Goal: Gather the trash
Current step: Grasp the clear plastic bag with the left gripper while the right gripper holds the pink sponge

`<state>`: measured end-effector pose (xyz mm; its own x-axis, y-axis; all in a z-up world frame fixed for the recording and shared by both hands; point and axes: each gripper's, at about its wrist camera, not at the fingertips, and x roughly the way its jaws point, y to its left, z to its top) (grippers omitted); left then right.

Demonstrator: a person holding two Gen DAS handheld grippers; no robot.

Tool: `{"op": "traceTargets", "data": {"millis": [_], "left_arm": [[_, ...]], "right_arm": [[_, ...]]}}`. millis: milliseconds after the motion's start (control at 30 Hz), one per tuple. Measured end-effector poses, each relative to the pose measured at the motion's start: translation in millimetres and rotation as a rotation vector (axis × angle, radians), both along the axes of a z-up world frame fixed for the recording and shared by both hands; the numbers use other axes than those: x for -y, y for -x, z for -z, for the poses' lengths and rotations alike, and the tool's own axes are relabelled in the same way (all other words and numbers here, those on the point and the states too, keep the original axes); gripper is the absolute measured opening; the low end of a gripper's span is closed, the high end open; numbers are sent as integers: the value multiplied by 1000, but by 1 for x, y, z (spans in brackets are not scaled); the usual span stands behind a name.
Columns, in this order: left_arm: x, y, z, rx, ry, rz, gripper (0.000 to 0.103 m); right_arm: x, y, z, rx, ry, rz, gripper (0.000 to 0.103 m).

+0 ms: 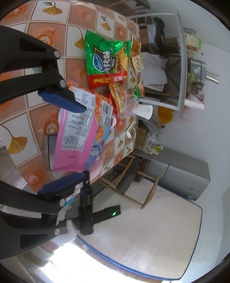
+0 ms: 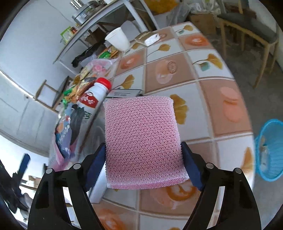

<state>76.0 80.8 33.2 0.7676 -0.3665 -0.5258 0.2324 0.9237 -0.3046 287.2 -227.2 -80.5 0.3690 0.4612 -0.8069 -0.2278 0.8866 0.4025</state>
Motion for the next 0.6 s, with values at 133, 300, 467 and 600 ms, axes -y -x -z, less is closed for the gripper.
{"op": "traceTargets", "data": {"millis": [133, 300, 467, 600], "left_arm": [[-12, -21, -13, -16, -11, -11, 68], [-28, -83, -29, -170, 69, 24, 68], [-37, -156, -43, -234, 39, 19, 68], [-44, -213, -32, -313, 11, -35, 68]], "right_arm": [[7, 10, -4, 28, 63, 7, 77], [9, 14, -1, 44, 113, 1, 78], [8, 16, 3, 48, 136, -10, 80], [5, 16, 7, 45, 146, -23, 80]]}}
